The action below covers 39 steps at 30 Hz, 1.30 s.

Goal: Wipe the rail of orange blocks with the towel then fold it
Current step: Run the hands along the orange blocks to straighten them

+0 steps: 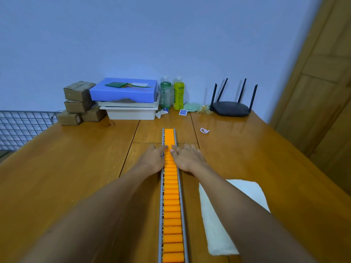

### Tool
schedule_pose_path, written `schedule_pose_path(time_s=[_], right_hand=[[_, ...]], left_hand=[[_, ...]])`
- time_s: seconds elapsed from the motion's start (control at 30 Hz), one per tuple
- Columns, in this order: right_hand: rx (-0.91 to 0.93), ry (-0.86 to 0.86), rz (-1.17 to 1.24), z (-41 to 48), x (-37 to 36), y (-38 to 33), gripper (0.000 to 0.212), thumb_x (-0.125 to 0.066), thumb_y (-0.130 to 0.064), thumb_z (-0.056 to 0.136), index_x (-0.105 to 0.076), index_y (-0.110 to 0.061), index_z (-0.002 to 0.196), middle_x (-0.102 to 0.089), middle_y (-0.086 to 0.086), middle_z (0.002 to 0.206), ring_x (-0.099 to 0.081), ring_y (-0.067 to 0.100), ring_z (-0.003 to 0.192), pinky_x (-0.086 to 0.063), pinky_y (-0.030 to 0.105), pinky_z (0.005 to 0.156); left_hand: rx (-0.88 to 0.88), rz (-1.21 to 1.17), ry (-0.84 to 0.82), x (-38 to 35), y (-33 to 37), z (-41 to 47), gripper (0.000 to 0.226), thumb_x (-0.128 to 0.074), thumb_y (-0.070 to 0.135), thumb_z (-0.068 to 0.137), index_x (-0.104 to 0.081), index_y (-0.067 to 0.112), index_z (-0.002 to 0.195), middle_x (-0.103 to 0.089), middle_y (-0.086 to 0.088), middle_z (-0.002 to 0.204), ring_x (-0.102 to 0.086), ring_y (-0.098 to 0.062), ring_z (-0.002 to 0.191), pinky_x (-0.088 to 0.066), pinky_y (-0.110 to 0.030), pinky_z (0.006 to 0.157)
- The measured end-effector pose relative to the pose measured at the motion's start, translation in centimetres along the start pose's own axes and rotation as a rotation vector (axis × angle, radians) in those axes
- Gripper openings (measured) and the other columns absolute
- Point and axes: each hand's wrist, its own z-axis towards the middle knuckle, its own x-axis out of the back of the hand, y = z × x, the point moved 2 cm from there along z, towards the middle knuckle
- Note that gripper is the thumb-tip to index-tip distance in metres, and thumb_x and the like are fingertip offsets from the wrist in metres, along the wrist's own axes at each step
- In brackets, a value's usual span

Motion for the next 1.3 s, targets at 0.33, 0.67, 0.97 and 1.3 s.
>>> schedule_pose_path(time_s=[0.33, 0.67, 0.97, 1.3], right_hand=[[0.028, 0.016, -0.080, -3.7, 0.4, -0.6, 0.057, -0.015, -0.056, 0.105, -0.030, -0.036, 0.156, -0.040, 0.010, 0.153, -0.031, 0.031, 0.139, -0.026, 0.046, 0.110], [0.033, 0.014, -0.136, -7.4, -0.2, -0.7, 0.058, -0.013, -0.059, 0.104, -0.026, -0.038, 0.157, -0.041, 0.010, 0.151, -0.032, 0.032, 0.138, -0.023, 0.048, 0.112], [0.047, -0.014, -0.130, -10.9, -0.3, -0.8, 0.054, -0.016, -0.050, 0.105, -0.024, -0.040, 0.157, -0.035, 0.011, 0.157, -0.027, 0.032, 0.142, -0.020, 0.048, 0.114], [0.066, -0.006, -0.150, -14.5, -0.8, -0.7, 0.053, -0.017, -0.045, 0.104, -0.022, -0.042, 0.157, -0.037, 0.010, 0.154, -0.030, 0.031, 0.138, -0.024, 0.046, 0.109]], left_hand=[[-0.008, 0.021, -0.012, 0.5, 0.7, -3.5, 0.060, -0.052, 0.016, 0.102, -0.036, 0.034, 0.156, -0.046, -0.014, 0.143, -0.055, -0.029, 0.119, -0.053, -0.034, 0.088], [0.008, 0.026, -0.014, 0.2, 1.6, -7.3, 0.060, -0.050, 0.016, 0.102, -0.033, 0.035, 0.157, -0.043, -0.013, 0.146, -0.057, -0.026, 0.116, -0.053, -0.031, 0.083], [0.006, 0.051, -0.027, 0.3, 2.2, -11.3, 0.063, -0.052, 0.019, 0.102, -0.029, 0.036, 0.158, -0.045, -0.011, 0.144, -0.054, -0.027, 0.121, -0.051, -0.033, 0.091], [-0.021, 0.049, -0.039, 0.3, 2.9, -14.9, 0.064, -0.053, 0.021, 0.102, -0.027, 0.034, 0.159, -0.046, -0.012, 0.142, -0.053, -0.028, 0.123, -0.053, -0.036, 0.092]])
